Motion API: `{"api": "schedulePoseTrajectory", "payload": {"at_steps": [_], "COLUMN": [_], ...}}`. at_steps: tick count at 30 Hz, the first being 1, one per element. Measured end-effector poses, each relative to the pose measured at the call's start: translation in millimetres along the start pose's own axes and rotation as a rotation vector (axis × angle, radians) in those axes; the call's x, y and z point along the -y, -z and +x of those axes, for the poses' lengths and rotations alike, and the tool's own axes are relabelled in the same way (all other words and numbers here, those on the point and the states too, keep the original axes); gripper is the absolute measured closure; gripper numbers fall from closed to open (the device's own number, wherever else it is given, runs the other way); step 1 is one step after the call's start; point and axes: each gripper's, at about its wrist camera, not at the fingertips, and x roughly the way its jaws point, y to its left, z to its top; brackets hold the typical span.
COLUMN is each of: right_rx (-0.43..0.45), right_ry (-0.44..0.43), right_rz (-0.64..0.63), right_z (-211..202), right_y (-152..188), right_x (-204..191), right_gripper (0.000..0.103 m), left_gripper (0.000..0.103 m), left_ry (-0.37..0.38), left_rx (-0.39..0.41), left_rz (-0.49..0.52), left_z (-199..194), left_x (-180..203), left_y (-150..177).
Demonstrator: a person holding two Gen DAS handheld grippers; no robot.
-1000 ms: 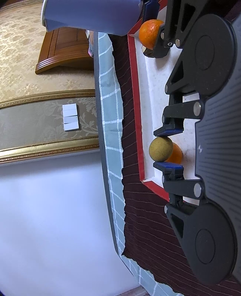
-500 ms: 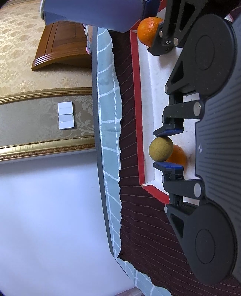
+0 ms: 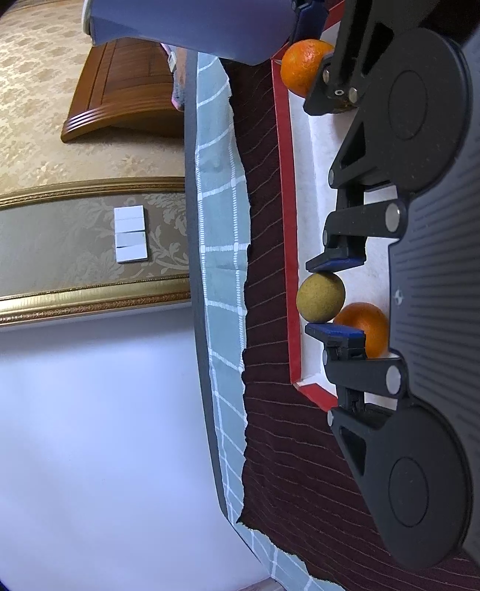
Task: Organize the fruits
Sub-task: 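Lower the brown ball in the left tool while the right tool lowers the orange, then open the left tool to drop the brown ball while the right tool releases the orange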
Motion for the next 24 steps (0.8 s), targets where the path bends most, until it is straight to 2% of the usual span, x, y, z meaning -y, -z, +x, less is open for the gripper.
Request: {"api": "schedulePoseTrajectory", "payload": {"at_steps": [8,21,24], "right_rx": [0.0,0.022,0.026], "right_ry": [0.025,0.052,0.058], "right_rz": [0.055,0.037,0.031], "right_z": [7,9,10], "right_y": [2,4,5], "right_x": [12,6,5], "right_gripper": [0.062,0.063,0.058], "left_gripper": [0.074,0.074,0.074], "left_ry": [0.007,0.007,0.001], "left_rx": [-0.013,-0.046,-0.043], "left_rz": [0.014,0.011,0.012], "left_z": [8,19,19], "left_x": [7,11,11], "left_y": [-3,-5,-4]}}
